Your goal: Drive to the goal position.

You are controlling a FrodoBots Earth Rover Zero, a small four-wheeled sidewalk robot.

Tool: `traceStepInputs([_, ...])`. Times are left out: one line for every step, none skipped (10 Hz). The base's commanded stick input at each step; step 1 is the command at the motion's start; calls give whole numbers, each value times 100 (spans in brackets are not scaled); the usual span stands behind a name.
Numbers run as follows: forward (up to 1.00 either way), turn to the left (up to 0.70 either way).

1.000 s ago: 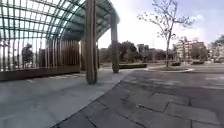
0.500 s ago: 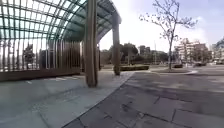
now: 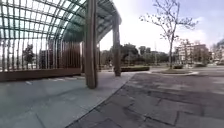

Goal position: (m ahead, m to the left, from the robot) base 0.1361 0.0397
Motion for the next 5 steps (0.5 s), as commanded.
traceStepInputs([85,-34])
traceStepInputs([85,-34])
traceStepInputs([85,-34])
traceStepInputs([85,-34])
traceStepInputs([85,-34])
